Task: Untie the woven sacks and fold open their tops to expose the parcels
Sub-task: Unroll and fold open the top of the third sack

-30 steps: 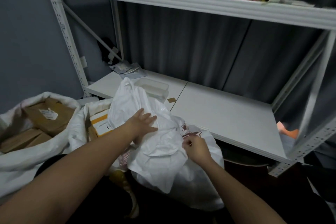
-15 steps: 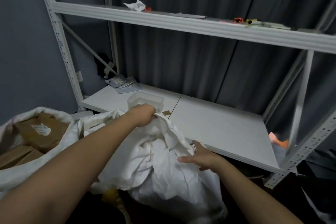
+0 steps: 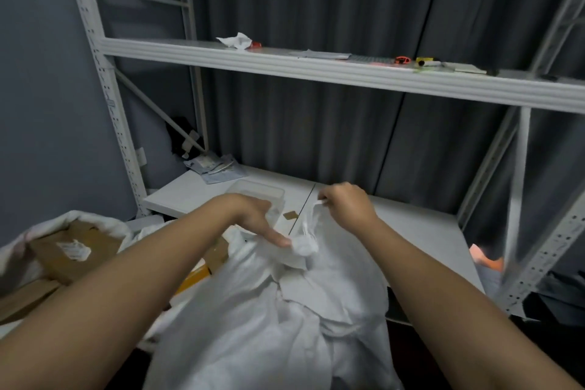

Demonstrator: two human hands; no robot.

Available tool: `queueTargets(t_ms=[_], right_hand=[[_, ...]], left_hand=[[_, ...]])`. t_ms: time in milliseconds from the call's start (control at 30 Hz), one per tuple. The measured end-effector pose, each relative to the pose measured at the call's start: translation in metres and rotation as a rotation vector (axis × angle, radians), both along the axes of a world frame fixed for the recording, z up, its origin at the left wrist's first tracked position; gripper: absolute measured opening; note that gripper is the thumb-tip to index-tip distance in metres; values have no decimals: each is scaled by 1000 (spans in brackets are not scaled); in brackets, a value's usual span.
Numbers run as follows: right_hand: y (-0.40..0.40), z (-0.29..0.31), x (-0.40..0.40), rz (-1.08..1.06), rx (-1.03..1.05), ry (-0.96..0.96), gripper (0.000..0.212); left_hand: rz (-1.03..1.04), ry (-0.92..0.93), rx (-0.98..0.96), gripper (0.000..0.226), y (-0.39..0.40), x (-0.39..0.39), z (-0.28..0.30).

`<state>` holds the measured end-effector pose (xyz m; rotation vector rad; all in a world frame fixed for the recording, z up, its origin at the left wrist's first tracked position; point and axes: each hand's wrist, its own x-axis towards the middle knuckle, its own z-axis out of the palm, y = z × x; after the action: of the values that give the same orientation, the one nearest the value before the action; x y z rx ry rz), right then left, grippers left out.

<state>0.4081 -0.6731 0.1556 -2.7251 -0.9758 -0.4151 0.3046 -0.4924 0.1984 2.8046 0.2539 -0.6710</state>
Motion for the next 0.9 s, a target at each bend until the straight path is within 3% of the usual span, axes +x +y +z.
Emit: queueTargets(t_ms=[100, 233, 300, 433, 500, 567, 633, 667, 733, 833, 900], right_hand=[[31, 21, -7, 176, 26, -80, 28], [29, 27, -12, 217, 255, -111, 16], [18, 18, -11, 161, 239, -99, 17], [-10, 12, -2, 68, 184, 8, 65], [-27, 9, 1, 12, 155, 202, 79], [-44, 2, 2, 9, 246, 508, 70], [-53, -7, -3, 17, 256, 590, 28], [-52, -9, -6, 3, 260, 572, 18], [-43, -5, -12, -26, 270, 492, 23], [-16, 18, -18, -6, 153, 220, 20], [7, 32, -20, 39, 139, 96, 20]], left_hand=[[18, -205, -303, 86, -18, 6, -13], [203, -420, -540, 27, -8, 22, -40], [209, -481, -473, 15, -2, 27, -45], [153, -532, -230, 24, 2, 30, -42], [211, -598, -214, 20, 8, 28, -37], [275, -659, -185, 18, 17, 24, -32], [295, -654, -156, 18, 28, 20, -28], [285, -628, -140, 16, 32, 20, -26], [250, -615, -195, 20, 32, 19, -14], [111, -616, -389, 34, 9, 13, 22], [-18, -550, -302, 32, -9, 10, 38]])
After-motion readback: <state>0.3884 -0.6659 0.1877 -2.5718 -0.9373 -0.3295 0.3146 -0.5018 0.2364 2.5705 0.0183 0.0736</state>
